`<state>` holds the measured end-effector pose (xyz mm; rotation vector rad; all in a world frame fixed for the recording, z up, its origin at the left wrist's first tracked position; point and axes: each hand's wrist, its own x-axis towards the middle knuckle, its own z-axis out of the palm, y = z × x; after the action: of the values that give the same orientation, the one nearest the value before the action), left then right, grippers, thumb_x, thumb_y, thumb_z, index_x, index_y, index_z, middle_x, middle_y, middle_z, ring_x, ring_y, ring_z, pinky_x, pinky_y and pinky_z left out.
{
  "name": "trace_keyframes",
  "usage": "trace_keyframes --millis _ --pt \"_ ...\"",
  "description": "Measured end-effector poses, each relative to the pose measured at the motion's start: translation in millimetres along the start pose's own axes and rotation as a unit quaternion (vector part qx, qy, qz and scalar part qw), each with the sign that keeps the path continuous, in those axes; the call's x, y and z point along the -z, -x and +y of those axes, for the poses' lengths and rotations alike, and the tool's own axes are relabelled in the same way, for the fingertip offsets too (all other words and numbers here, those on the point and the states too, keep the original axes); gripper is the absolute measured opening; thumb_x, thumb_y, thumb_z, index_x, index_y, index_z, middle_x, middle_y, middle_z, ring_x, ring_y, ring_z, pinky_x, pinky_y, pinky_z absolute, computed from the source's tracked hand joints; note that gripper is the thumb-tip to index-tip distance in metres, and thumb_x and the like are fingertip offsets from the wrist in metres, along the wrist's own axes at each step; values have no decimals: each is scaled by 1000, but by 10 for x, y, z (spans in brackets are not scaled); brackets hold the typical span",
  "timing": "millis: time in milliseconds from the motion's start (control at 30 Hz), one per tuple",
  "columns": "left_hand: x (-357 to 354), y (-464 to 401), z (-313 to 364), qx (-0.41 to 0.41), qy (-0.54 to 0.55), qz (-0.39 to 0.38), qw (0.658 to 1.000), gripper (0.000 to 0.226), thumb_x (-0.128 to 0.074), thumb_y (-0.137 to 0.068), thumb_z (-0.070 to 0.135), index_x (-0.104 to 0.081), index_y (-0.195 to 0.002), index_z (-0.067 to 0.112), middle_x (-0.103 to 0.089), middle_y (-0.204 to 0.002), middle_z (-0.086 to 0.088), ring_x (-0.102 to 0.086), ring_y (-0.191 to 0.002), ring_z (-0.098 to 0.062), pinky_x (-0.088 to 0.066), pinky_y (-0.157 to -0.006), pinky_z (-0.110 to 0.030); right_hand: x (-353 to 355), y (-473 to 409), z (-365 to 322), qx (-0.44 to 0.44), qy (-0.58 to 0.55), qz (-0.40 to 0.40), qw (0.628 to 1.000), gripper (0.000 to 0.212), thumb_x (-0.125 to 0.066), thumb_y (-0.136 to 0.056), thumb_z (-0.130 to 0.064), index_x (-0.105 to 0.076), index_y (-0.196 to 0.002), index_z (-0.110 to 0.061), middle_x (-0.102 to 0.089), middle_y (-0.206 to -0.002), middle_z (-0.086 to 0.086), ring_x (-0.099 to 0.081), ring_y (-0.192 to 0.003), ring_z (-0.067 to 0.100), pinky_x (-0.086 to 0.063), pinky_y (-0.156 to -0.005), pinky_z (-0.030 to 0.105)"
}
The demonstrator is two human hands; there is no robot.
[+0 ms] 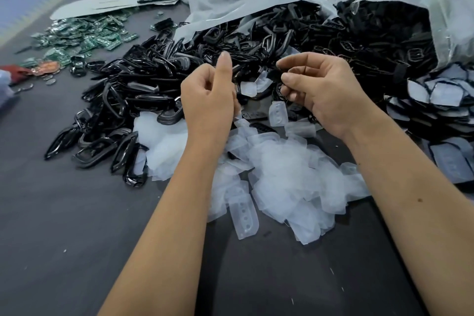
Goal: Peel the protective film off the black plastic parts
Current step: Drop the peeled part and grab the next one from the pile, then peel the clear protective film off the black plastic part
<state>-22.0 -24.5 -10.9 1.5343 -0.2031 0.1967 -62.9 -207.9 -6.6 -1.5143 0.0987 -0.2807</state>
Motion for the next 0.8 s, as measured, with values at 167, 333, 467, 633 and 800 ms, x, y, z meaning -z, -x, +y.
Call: trace_keyframes --millis 167,333,467,633,800 --pt "19 -22 -20 46 11 -35 998 37 -57 -102 36 -60 -74 12 -64 -74 -11 -52 -54 -15 -45 -47 -28 -7 3 -13 5 -8 -30 1000 28 -67 -92 9 -76 -110 -9 -60 -83 5 -69 -75 17 -53 -66 21" --pt "21 -34 -113 41 -42 -67 996 20 -74 -88 0 -73 -103 14 -77 -97 -6 -73 -96 -32 -64 -83 -47 -41 -13 -3 -9 -33 -3 999 33 -60 -97 7 -71 -123 -9 -58 -77 0 -66 -70 18 -50 -59 22" --pt "31 -17 -88 41 -12 -83 996 37 -80 -85 1 -67 -115 18 -80 -93 -4 -77 -84 -28 -65 -77 -43 -59 -15 2 -11 -25 -13 1000 30 -52 -101 4 -72 -122 -7 -56 -73 2 -60 -67 16 -43 -52 21" --pt "21 -21 -78 47 18 -82 995 40 -80 -84 -1 -64 -117 15 -79 -90 -8 -77 -81 -30 -65 -70 -37 -66 4 8 9 10 -28 1000 26 -58 -99 3 -72 -118 -7 -60 -71 -1 -58 -67 16 -41 -50 21" --pt "21 -30 -86 73 44 -63 994 29 -82 -85 2 -63 -105 8 -79 -86 -9 -78 -71 -28 -59 -60 -25 -97 15 27 42 29 -8 999 7 -74 -92 -1 -71 -95 -7 -69 -70 2 -62 -62 16 -45 -49 21"
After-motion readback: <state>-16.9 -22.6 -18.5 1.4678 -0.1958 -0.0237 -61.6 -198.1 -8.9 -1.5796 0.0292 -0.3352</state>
